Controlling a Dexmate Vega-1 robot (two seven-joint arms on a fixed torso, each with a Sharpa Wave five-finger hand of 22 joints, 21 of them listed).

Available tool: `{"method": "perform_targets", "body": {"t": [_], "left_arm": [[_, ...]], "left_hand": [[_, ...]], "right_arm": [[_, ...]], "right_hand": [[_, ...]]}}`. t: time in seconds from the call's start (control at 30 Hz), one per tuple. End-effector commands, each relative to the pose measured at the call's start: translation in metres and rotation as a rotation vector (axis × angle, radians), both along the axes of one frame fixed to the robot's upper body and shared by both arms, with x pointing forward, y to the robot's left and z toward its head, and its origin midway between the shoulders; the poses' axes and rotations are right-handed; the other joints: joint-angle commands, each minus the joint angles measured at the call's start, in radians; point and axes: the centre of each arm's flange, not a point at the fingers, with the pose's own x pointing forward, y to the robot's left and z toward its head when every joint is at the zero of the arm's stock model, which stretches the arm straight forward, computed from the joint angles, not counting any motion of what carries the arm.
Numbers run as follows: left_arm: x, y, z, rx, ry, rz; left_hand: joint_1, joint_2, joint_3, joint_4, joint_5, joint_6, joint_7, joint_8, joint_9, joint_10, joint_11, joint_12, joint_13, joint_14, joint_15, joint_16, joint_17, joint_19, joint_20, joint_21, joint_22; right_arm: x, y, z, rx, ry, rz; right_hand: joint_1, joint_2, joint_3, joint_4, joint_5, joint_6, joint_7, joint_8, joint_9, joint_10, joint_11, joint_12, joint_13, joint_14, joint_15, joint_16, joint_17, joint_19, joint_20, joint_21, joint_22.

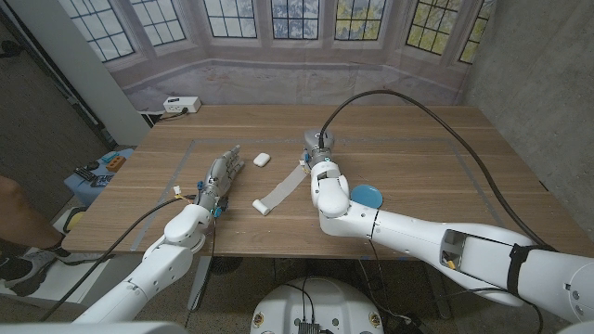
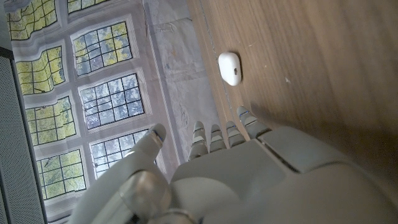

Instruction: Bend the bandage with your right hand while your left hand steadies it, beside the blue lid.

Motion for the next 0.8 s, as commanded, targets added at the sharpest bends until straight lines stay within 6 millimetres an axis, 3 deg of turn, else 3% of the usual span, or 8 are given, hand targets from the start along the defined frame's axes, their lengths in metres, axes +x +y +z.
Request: {"method": "perform_targets", "body": {"t": [0.03,0.8], "left_arm": [[0.003,0.001,-0.002,0.000,0.000,-0.005],[0.010,-0.003,-0.001,0.013,-0.009,-0.039]], "left_hand": [[0.010,0.003,-0.001,0.005,0.005,0.012,0.002,0.002,0.004,0.008,0.004,-0.003,0.004,-0.002,0.002,0.001,0.002,0.002,0.003,-0.001,0.006],[0.012,0.003,-0.001,0.006,0.005,0.013,0.001,0.002,0.004,0.009,0.004,-0.003,0.004,-0.002,0.001,0.001,0.002,0.002,0.003,-0.001,0.006]], "right_arm": [[-0.008,0.008,0.003,0.008,0.010,-0.013],[-0.032,0.023,0.005,0.004,0.005,-0.019]], "right_hand": [[0.014,0.000,-0.001,0.002,0.000,0.002,0.009,-0.002,0.003,0.006,0.003,0.008,0.006,0.010,-0.106,0.005,0.004,0.015,-0.006,0.001,0.005],[0.027,0.002,-0.012,0.002,-0.001,0.005,0.019,-0.006,0.005,0.005,0.008,0.014,0.020,0.015,-0.106,0.009,0.007,0.019,-0.001,0.000,0.005]]}}
